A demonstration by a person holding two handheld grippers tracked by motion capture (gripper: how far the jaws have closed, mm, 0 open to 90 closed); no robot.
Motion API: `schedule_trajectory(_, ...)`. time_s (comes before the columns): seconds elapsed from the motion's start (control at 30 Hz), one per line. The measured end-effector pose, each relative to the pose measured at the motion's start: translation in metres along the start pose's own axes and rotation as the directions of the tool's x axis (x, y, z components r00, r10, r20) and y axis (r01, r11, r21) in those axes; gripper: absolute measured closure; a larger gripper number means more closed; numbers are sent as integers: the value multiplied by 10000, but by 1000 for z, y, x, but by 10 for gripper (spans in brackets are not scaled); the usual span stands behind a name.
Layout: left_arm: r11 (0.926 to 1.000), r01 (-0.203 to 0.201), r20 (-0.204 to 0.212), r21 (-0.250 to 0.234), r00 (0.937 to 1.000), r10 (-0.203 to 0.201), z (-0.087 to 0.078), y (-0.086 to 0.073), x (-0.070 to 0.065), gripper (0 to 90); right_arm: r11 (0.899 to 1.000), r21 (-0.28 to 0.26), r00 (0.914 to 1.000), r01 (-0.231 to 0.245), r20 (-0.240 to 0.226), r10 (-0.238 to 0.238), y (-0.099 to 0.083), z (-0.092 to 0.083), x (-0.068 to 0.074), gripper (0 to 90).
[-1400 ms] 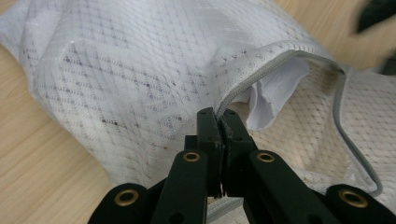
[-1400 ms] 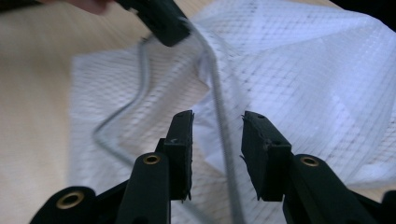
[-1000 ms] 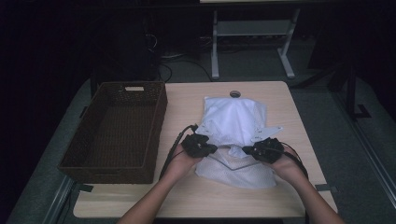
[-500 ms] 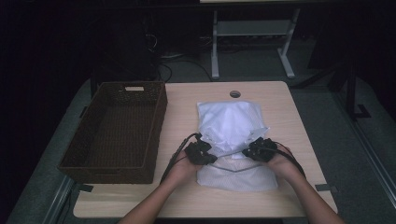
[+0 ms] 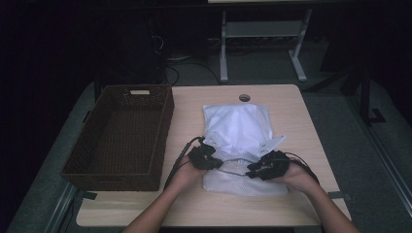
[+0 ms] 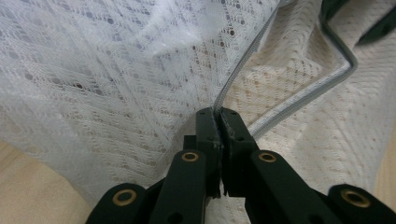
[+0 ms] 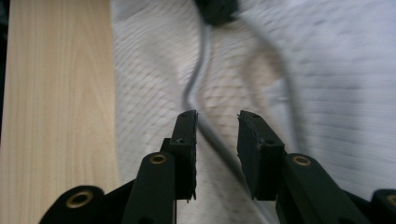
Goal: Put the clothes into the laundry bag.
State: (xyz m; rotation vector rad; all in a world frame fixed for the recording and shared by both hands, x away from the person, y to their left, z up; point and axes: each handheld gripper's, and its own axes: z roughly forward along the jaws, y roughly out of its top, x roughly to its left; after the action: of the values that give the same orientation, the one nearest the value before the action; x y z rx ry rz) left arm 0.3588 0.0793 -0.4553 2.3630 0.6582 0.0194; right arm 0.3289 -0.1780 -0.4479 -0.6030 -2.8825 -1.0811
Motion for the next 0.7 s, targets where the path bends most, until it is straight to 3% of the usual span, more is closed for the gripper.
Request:
schedule_trajectory(0.07,9999,-53,82,-128,10000,54,-3,0,-1,805,9988,355,9993,347,131,-352,2,8,3,844)
schedule_trajectory(0.1,9997,-68,72,-236,9999,70,-6,1,-2,764,9984,435,9988,353,321,-367,3,10,3,866)
schedule_trajectory(0.2,9969,-4,139,-790,9999,15,-21,0,-5,640,9993,-176,9965,336,776,-321,8,3,-1,885)
schedule_trajectory(0.3,9947,118,157,-1018,9998,-103,-34,-2,-5,550,9960,-879,9936,139,1128,-39,15,-6,-7,884)
schedule_trajectory(0.37,9946,146,94,-1032,9999,-137,-39,-5,-5,509,9955,-943,9903,-27,1380,157,17,-4,-11,880)
schedule_trajectory(0.47,9946,231,140,-1009,9997,-218,-39,-11,-7,473,9988,-483,9862,-107,1645,185,14,4,-14,818)
schedule_trajectory(0.7,9930,315,155,-1138,9994,-300,-46,-22,-16,372,9877,-1419,9857,-650,1449,857,9,-20,-9,640)
